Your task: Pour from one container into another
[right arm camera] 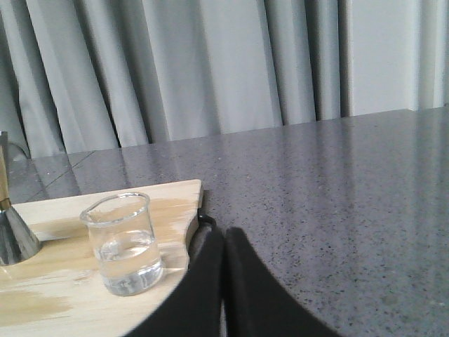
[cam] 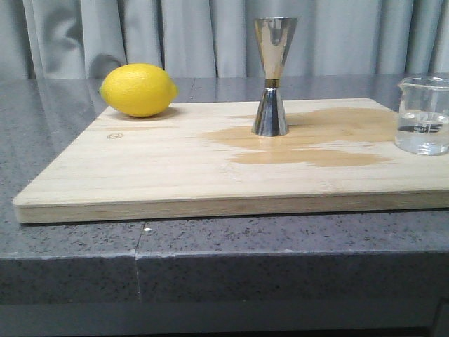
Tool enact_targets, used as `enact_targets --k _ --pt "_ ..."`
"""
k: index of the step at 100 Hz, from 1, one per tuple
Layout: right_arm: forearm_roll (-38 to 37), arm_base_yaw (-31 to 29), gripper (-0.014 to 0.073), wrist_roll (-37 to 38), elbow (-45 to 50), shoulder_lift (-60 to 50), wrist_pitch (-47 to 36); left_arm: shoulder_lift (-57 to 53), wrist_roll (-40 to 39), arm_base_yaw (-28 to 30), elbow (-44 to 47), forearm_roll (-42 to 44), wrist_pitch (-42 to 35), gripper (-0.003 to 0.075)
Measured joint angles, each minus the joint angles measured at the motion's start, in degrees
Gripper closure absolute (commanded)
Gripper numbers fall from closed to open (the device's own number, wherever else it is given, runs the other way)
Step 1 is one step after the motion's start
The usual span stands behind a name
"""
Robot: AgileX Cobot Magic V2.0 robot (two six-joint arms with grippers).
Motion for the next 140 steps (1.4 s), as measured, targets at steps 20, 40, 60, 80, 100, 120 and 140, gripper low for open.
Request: enact_targets --k 20,40,60,80,100,120,140 --pt "0.00 0.00 0.0663 0.00 0.00 0.00 0.00 0.00 0.00 0.00 0.00 0.00 0.00 0.0739" --pt "0.00 0.00 0.0663 0.00 0.00 0.00 0.00 0.00 0.00 0.00 0.00 0.00 0.00 0.0739" --pt "0.00 0.00 0.0663 0.00 0.00 0.00 0.00 0.00 0.00 0.00 0.00 0.00 0.00 0.0739" --pt "0.00 0.00 0.0663 0.00 0.00 0.00 0.00 0.00 0.00 0.00 0.00 0.00 0.00 0.0739" --pt "0.00 0.00 0.0663 0.00 0.00 0.00 0.00 0.00 0.00 0.00 0.00 0.00 -0.24 0.0739" --pt "-0.22 0.00 0.0663 0.00 0.00 0.00 -1.26 0.00 0.00 0.00 0.00 0.00 -1.56 0.0739" --pt "-0.86 0.00 0.0663 0.00 -0.50 0.00 0.90 0.00 0.00 0.00 -0.26 0.00 -2.81 0.0739"
